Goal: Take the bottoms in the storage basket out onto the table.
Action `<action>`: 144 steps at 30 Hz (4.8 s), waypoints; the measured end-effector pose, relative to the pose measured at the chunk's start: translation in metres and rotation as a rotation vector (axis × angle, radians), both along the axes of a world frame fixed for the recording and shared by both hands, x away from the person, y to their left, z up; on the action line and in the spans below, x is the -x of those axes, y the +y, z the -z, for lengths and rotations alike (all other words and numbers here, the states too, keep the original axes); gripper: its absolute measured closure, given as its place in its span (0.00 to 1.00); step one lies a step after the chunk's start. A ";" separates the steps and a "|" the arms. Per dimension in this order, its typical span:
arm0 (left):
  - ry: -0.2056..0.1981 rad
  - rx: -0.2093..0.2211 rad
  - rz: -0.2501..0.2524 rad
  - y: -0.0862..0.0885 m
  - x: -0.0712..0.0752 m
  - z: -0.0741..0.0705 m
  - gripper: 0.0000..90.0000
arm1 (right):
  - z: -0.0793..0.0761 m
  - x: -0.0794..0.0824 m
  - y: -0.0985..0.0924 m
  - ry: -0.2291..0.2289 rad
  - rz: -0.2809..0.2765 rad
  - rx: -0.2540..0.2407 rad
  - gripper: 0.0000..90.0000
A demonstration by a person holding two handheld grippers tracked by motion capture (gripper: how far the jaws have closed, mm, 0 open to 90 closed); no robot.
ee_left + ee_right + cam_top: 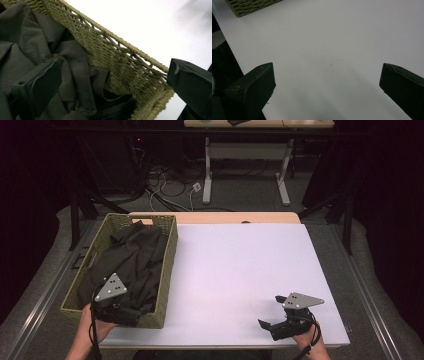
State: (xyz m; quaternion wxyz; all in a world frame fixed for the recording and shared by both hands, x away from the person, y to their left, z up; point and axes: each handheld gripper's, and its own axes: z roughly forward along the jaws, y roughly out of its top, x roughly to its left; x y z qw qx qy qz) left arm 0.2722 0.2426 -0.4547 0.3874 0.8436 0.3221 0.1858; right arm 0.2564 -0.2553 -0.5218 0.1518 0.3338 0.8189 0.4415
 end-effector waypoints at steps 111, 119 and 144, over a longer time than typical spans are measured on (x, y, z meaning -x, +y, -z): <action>0.410 -0.335 -0.283 0.030 -0.201 0.065 0.46 | 0.003 0.002 0.006 0.006 -0.062 0.036 0.01; 0.384 -0.312 -0.214 0.034 -0.198 0.056 0.76 | 0.003 0.002 0.006 0.010 -0.058 0.036 0.01; 0.350 -0.382 -0.237 0.033 -0.183 0.039 0.00 | 0.004 0.002 0.007 0.019 -0.061 0.029 0.01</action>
